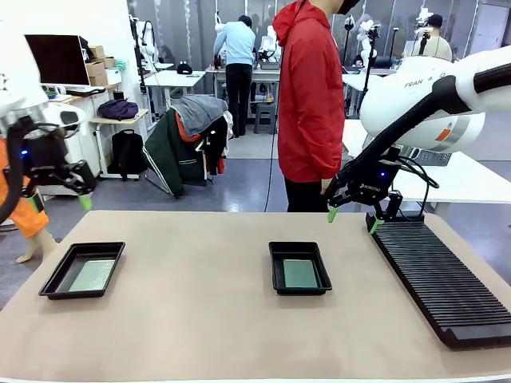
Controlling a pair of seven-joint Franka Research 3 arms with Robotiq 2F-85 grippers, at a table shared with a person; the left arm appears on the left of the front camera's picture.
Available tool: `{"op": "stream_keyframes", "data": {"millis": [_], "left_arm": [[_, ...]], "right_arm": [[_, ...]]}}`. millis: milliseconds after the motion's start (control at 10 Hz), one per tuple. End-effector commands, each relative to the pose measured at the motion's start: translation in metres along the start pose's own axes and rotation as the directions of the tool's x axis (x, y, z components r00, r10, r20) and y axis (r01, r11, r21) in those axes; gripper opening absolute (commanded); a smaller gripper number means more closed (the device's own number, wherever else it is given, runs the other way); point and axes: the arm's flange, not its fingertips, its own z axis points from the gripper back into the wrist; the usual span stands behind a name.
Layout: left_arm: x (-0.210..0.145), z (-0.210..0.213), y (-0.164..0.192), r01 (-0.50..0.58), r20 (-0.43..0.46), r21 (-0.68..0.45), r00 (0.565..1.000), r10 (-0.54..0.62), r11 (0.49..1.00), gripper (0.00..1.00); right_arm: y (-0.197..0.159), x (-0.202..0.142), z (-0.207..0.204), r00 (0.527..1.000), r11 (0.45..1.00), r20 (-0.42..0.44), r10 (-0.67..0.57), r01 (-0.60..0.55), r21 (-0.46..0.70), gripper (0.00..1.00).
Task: Inspect and transfer BCBs to ESD trays.
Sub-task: Pick up the ESD tray and place it on the left side of the table.
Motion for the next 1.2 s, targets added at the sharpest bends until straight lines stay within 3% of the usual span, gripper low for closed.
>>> {"op": "stream_keyframes", "data": {"millis": [0, 900, 1100], "left_arm": [[0.002, 0.002, -0.042, 0.002, -0.015, -0.020, 1.000, -0.002, 1.000, 1.00], [0.008, -0.033, -0.282, 0.111, 0.077, -0.092, 0.992, -0.105, 0.990, 1.00], [0.010, -0.047, -0.322, 0.115, 0.090, -0.106, 0.990, -0.106, 0.988, 1.00]], "right_arm": [[0.002, -0.001, 0.000, 1.000, 1.000, -0.002, 0.003, -0.003, 0.001, 1.00], [0.000, 0.000, 0.000, 1.000, 1.000, 0.000, 0.001, -0.001, 0.000, 1.00], [-0.031, -0.004, -0.007, 0.999, 0.997, 0.030, 0.020, -0.022, 0.080, 1.00]]}}
